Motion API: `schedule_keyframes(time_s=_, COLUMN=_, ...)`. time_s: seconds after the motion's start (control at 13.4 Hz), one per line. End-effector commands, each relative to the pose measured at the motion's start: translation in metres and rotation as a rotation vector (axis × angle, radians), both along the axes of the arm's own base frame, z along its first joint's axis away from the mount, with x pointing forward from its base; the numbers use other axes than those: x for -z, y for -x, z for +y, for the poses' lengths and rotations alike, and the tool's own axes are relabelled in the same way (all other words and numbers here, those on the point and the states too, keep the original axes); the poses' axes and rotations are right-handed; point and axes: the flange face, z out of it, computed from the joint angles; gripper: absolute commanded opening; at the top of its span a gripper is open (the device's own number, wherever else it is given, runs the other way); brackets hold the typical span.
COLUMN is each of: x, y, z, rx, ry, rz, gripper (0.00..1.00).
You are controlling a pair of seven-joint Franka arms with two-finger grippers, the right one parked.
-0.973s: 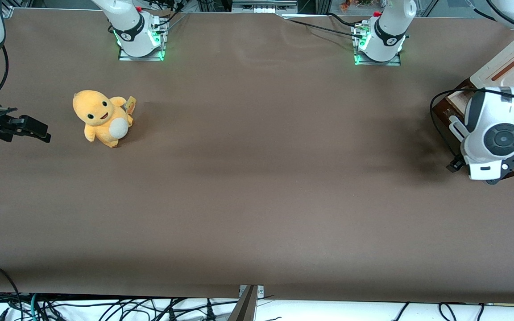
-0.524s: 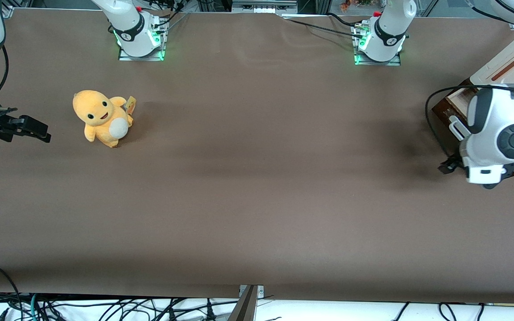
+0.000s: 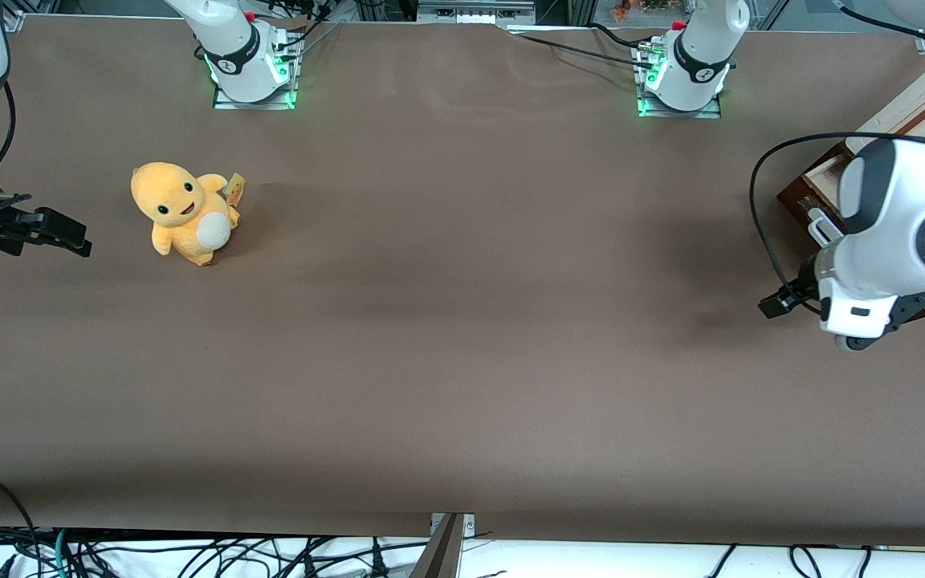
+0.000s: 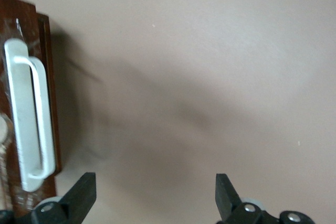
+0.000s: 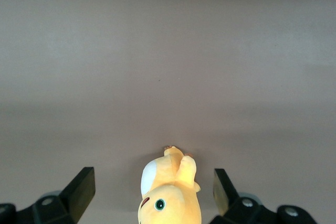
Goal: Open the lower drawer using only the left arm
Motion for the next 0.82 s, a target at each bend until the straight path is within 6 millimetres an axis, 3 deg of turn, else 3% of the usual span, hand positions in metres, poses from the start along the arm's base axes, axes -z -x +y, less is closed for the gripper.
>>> schedule_keyframes(time_s=0.0, x=-0.042, y=0.002, z=0.03, rx=0.153, ry=0.11, rz=0.013, gripper=1.0)
schedule_keyframes(time_s=0.07, x=-0.046, y=0.005, z=0.034, rx=0.223, ry=0.132, rz=0.023, gripper=1.0)
schedule_keyframes(time_s=0.45, x=-0.112, y=0.032, z=0.038, rx=0.4, ry=0.26, rz=-0.048, gripper=1.0)
schedule_keyframes(time_s=0.6, x=-0.135, y=0.04, z=0.012, rx=0.534, ry=0.255, rz=-0.074, gripper=1.0)
schedule_keyframes(time_s=0.75, x=-0.144, y=0.043, z=0.0, rx=0.563, ry=0.247, rz=-0.086, gripper=1.0)
